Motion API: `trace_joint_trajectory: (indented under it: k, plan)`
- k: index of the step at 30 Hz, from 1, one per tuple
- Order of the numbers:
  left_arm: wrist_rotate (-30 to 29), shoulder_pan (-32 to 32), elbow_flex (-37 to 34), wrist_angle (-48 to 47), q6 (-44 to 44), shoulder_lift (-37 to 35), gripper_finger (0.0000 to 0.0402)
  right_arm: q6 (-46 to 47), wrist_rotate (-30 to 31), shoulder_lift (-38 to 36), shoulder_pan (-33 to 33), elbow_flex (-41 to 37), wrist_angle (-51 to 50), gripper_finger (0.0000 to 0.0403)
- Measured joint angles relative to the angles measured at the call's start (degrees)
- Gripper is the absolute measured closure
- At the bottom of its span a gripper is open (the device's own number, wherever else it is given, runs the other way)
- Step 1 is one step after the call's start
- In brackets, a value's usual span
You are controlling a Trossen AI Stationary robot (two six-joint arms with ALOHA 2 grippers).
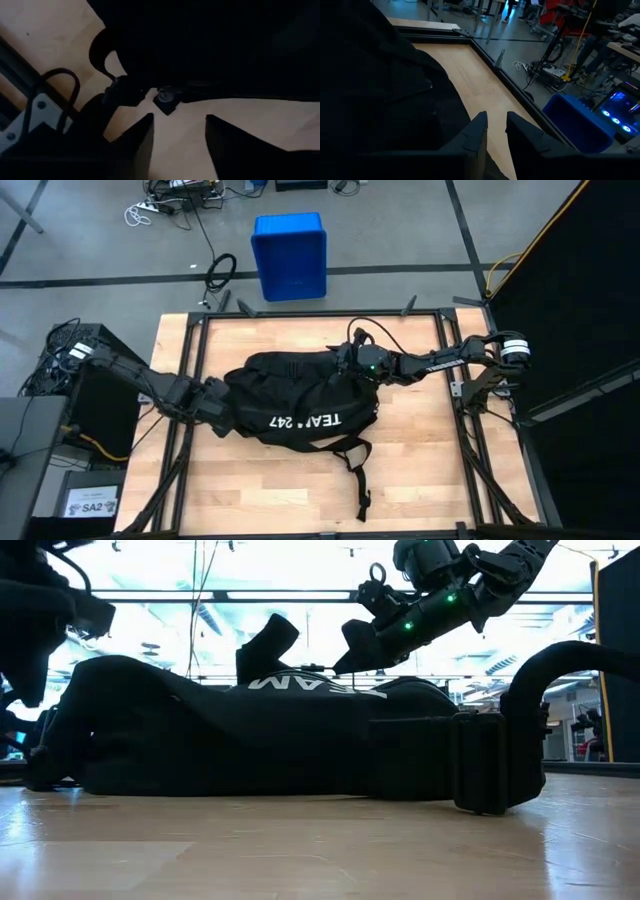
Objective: Unpack backpack
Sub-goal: Open the backpack
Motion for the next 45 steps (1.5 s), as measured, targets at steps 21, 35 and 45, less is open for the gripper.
trace_joint_trajectory:
  k: [21, 35, 45]
  plan:
    - [-7.0, 1.3, 0.1, 0.0, -7.7, 15.6, 0.0193, 0.0, 0.0, 0.0, 0.1, 0.0, 4.5, 0.0354]
    - [-16.4, 5.7, -2.4, 3.3, -4.0, 18.0, 0.0282, 0.0, 0.0, 0.0, 0.2, 0.0, 4.7, 0.0372]
    - [-13.1, 9.8, -3.2, 11.4, 11.3, 18.1, 0.0398, 0.0, 0.0, 0.0, 0.2, 0.0, 5.0, 0.0376]
